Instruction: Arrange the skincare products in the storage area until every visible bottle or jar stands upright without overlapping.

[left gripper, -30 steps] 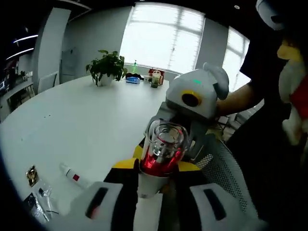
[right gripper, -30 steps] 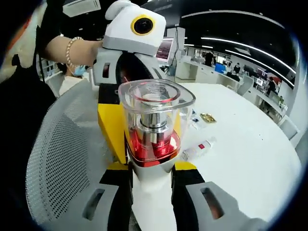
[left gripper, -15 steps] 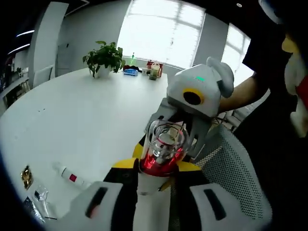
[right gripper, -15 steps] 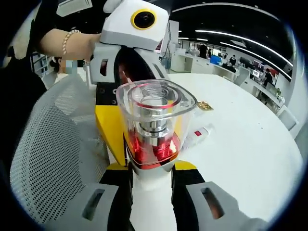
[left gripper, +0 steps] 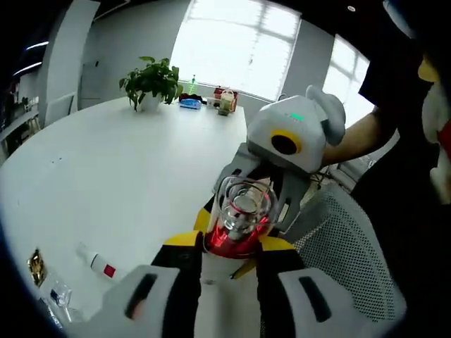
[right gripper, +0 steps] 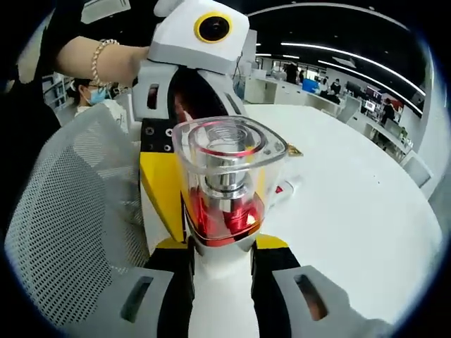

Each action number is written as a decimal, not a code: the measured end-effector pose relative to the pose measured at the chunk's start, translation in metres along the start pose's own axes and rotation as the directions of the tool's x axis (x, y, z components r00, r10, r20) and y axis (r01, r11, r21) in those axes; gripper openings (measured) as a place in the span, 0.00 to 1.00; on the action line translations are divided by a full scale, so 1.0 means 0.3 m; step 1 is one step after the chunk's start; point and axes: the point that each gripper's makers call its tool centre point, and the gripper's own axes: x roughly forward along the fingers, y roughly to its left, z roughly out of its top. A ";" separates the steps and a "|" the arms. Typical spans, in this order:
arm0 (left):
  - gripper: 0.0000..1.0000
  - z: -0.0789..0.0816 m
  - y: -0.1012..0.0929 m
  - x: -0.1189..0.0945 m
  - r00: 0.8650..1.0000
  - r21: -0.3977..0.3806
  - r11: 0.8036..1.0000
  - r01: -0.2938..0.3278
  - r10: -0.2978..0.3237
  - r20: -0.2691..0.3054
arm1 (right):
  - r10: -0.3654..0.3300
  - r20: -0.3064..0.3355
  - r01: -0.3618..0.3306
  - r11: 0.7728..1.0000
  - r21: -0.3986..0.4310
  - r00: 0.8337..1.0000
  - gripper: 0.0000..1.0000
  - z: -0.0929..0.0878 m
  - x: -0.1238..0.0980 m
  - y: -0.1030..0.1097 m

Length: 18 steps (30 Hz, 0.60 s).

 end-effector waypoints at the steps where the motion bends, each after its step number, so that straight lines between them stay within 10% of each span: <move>1: 0.24 0.004 0.003 0.002 1.000 0.001 1.000 0.002 -0.002 0.000 | -0.002 0.002 0.002 1.000 -0.001 1.000 0.30 0.000 0.001 -0.006; 18: 0.25 0.074 0.165 0.034 0.999 0.014 0.999 0.033 -0.034 0.008 | -0.045 0.023 0.045 0.999 0.007 0.999 0.30 0.010 0.023 -0.184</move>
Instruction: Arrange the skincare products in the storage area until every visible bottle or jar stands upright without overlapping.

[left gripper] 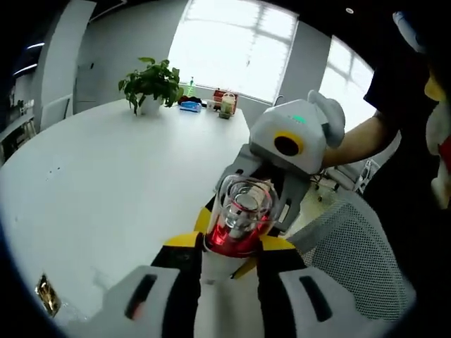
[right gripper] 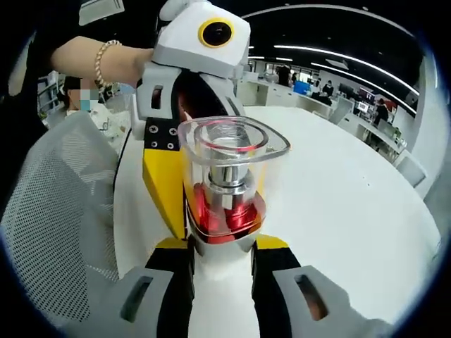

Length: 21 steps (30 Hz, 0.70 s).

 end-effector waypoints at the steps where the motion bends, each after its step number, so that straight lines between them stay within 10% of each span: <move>1: 0.26 0.002 0.013 0.001 1.000 0.002 1.000 0.001 -0.001 0.000 | 0.000 0.002 0.000 1.000 -0.002 1.000 0.30 0.001 0.001 -0.009; 21: 0.27 0.073 0.205 0.052 0.993 0.008 0.993 -0.118 0.118 -0.002 | 0.034 0.033 -0.033 0.998 -0.055 0.999 0.27 -0.012 0.041 -0.252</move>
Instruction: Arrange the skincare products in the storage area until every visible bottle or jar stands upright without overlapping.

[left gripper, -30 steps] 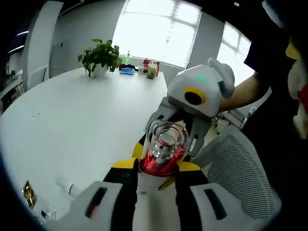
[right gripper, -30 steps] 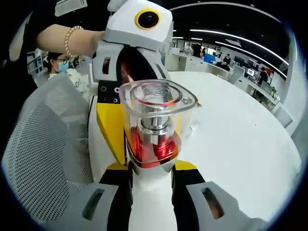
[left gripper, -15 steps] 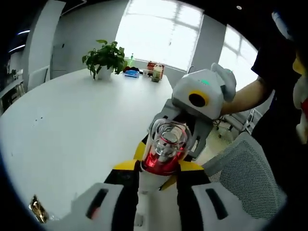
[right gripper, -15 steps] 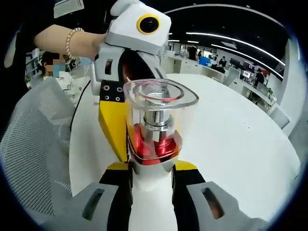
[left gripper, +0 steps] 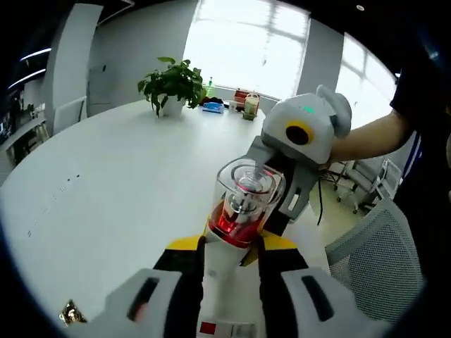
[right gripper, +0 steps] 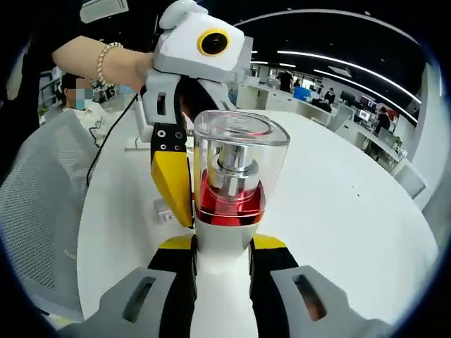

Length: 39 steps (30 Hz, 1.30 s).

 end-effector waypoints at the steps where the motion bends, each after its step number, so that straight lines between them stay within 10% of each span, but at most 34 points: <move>1: 0.27 0.001 0.001 0.001 1.000 0.000 1.000 -0.004 0.004 0.001 | 0.012 0.006 -0.012 1.000 -0.007 1.000 0.27 0.001 0.001 -0.004; 18: 0.24 0.037 0.016 0.002 0.994 -0.023 0.995 -0.099 0.099 0.034 | 0.280 0.029 -0.271 0.946 -0.180 0.960 0.27 0.005 0.000 -0.018; 39: 0.34 0.039 0.105 -0.010 0.984 -0.071 0.986 -0.150 0.156 0.089 | 0.203 0.046 -0.204 0.979 0.020 0.978 0.42 0.018 0.010 -0.038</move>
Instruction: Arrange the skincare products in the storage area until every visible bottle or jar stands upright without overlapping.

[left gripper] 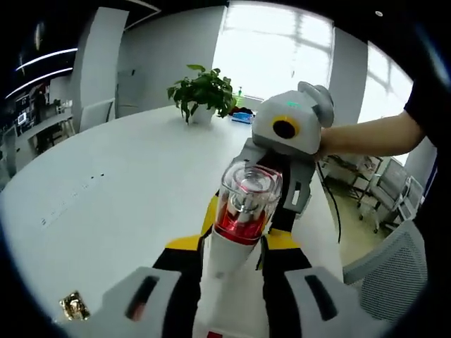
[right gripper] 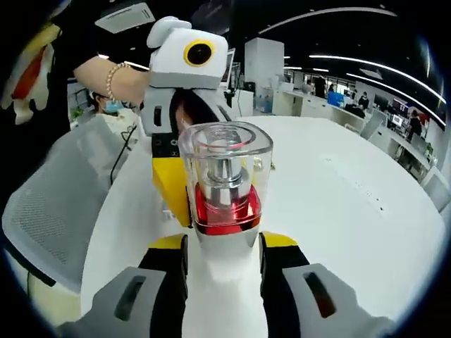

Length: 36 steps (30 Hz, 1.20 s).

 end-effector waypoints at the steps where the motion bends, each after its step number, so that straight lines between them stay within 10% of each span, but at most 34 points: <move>1: 0.37 0.005 0.007 0.002 1.000 -0.004 1.000 -0.004 0.004 0.014 | -0.007 0.006 0.007 1.000 0.014 1.000 0.44 0.004 0.001 0.004; 17: 0.67 -0.059 0.019 -0.146 0.989 -0.140 0.980 -0.142 0.145 0.008 | -0.172 0.034 0.163 0.970 0.183 0.984 0.79 0.012 -0.027 0.058; 36: 0.87 -0.193 0.008 -0.311 0.961 -0.213 0.937 -0.277 0.271 -0.058 | -0.241 0.035 0.226 0.946 0.232 0.970 0.94 0.028 -0.042 0.163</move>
